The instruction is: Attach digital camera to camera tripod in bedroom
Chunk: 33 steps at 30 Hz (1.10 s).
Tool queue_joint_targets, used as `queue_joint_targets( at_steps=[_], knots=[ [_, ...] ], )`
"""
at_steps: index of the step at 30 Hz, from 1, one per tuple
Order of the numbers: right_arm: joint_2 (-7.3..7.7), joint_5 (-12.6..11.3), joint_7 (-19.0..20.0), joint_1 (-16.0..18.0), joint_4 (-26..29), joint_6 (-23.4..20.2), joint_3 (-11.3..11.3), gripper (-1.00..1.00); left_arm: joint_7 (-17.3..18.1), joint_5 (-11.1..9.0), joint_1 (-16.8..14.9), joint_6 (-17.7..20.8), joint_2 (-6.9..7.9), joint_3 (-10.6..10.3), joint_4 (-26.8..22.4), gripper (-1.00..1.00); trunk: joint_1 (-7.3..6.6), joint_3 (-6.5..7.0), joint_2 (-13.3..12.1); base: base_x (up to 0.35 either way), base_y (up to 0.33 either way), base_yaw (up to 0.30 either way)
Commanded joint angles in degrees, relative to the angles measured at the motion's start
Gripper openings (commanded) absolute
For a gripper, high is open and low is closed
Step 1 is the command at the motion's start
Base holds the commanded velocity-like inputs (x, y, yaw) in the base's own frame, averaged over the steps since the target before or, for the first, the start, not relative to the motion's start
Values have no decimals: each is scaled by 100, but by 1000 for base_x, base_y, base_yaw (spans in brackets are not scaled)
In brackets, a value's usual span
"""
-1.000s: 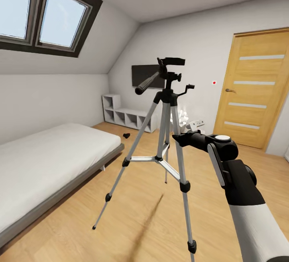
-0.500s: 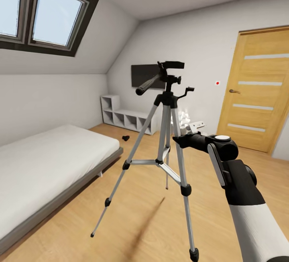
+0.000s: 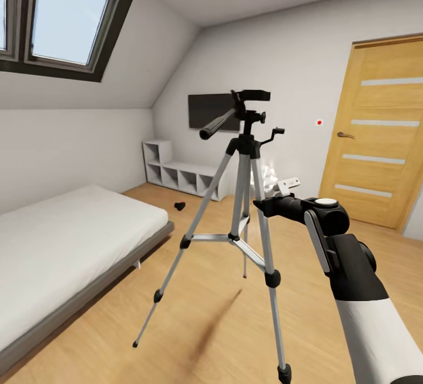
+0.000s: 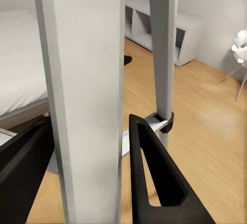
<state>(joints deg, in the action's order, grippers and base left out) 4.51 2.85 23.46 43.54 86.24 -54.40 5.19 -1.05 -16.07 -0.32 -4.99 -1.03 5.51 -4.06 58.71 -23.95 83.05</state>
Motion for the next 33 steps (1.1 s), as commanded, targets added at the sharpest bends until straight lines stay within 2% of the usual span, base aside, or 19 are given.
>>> queue_joint_targets(
  at_steps=[1, 12, 19, 27, 33],
  knots=[
    [5, 14, 27, 5, 7, -18, -5, -100, -9, 8, -3, -17, -3, 44, 1, 100, 2, -7, 3, 256, -237, 0],
    [7, 26, 34, 5, 7, -18, -231, -100, -9, 8, -3, -24, -3, 40, 1, 100, 2, -7, 3, 239, -257, 0],
    [52, 44, 36, 5, 7, -18, -265, -100, -9, 8, -3, -28, -3, 39, 1, 100, 2, -7, 3, 225, -267, 0],
    [199, 49, 36, 5, 7, -18, -272, -100, -9, 8, -3, -10, -3, 42, 1, 100, 2, -7, 3, 222, -268, 0],
    [235, 53, 36, 5, 7, -18, -272, -100, -9, 8, -3, -3, -3, 40, 1, 100, 2, -7, 3, 222, -267, 0]
  ],
)
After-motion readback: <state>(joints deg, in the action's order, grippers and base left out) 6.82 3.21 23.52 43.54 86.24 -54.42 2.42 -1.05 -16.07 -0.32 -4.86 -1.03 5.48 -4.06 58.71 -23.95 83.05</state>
